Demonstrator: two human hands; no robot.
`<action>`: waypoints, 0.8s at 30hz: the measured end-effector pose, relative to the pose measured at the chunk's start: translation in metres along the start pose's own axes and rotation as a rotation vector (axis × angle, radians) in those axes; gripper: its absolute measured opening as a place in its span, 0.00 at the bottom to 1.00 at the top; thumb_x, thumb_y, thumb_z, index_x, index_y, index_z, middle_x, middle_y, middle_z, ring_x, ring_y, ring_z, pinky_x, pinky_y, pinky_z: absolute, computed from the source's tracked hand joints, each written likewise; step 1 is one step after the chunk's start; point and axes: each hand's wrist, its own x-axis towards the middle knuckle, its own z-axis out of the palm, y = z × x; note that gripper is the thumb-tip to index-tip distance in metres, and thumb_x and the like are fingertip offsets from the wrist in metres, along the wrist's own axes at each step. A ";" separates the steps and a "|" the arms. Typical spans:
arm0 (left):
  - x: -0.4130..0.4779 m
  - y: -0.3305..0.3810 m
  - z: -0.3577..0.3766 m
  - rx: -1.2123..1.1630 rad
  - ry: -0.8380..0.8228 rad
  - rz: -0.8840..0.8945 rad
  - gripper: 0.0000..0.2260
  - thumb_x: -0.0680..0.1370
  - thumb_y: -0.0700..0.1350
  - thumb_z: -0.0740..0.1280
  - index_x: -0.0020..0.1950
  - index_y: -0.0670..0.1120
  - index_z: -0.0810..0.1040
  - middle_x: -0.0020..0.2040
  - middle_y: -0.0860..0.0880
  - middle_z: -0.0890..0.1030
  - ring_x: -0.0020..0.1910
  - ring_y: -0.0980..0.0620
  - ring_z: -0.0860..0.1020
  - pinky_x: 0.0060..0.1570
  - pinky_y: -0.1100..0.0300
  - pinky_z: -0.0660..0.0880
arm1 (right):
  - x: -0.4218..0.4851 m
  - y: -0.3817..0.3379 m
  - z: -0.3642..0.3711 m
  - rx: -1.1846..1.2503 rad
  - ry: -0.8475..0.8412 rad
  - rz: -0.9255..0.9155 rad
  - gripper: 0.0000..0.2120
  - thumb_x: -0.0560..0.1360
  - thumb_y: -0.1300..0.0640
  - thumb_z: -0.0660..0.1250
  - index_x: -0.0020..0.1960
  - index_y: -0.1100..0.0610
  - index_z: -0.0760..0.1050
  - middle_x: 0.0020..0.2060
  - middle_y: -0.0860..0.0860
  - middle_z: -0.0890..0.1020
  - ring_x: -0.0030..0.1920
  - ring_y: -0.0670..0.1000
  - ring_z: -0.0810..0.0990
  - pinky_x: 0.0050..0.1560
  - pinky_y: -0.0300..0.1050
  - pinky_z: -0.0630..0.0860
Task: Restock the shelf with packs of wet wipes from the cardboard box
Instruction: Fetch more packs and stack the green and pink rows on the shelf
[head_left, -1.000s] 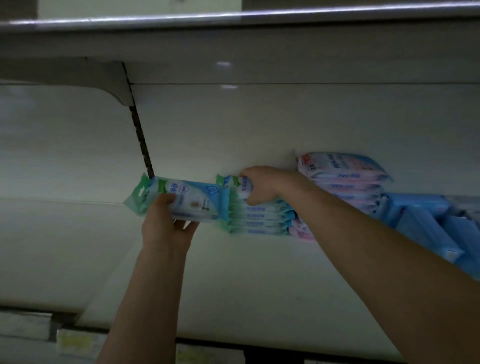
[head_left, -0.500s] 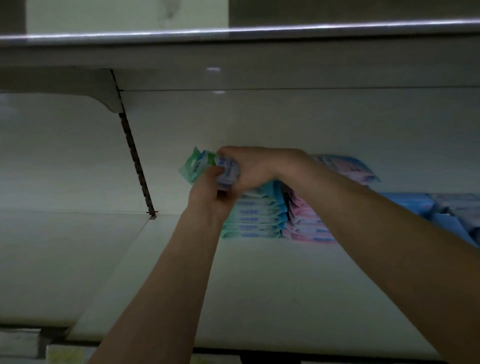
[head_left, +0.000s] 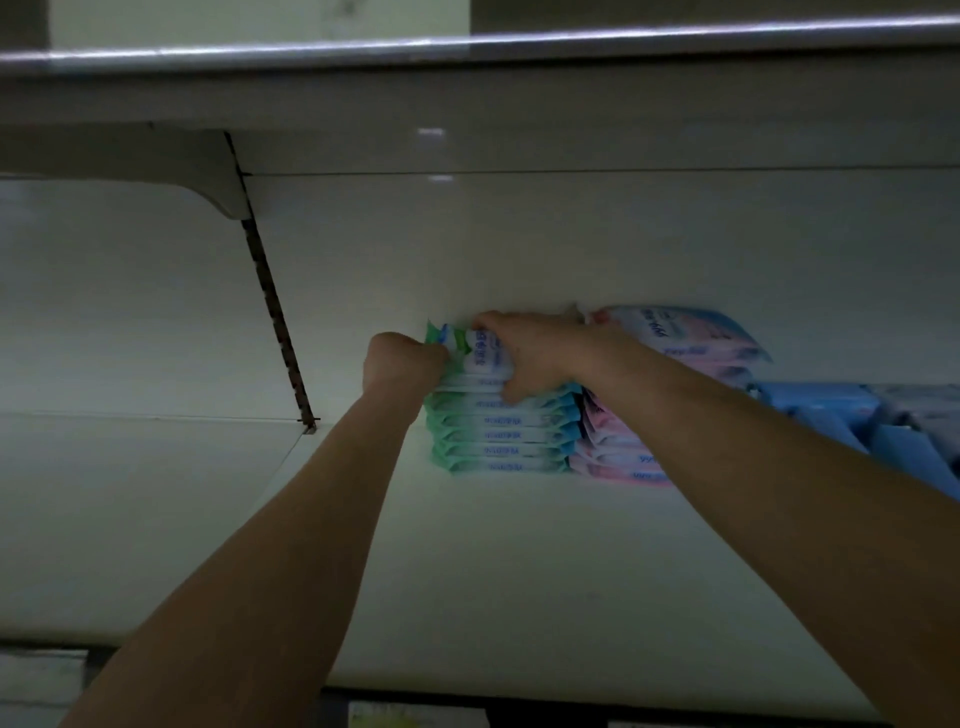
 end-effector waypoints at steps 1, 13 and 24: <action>0.002 -0.001 0.001 0.039 0.002 0.008 0.10 0.73 0.42 0.70 0.34 0.42 0.74 0.35 0.43 0.76 0.37 0.45 0.76 0.39 0.55 0.73 | 0.000 0.001 0.003 0.004 0.000 0.000 0.44 0.67 0.52 0.77 0.75 0.54 0.56 0.66 0.54 0.71 0.62 0.54 0.73 0.59 0.49 0.73; -0.009 -0.003 0.015 0.133 -0.299 -0.125 0.29 0.76 0.60 0.66 0.65 0.38 0.71 0.58 0.40 0.77 0.54 0.39 0.77 0.47 0.48 0.76 | -0.006 -0.004 0.014 -0.226 0.029 -0.030 0.34 0.69 0.54 0.73 0.71 0.53 0.63 0.63 0.55 0.71 0.60 0.56 0.72 0.56 0.49 0.74; -0.005 0.005 0.014 0.122 -0.328 -0.091 0.17 0.77 0.53 0.69 0.57 0.41 0.74 0.45 0.43 0.79 0.38 0.46 0.78 0.36 0.53 0.76 | -0.010 -0.004 0.005 -0.288 -0.016 0.048 0.27 0.72 0.63 0.69 0.69 0.54 0.67 0.58 0.55 0.75 0.52 0.54 0.77 0.40 0.42 0.68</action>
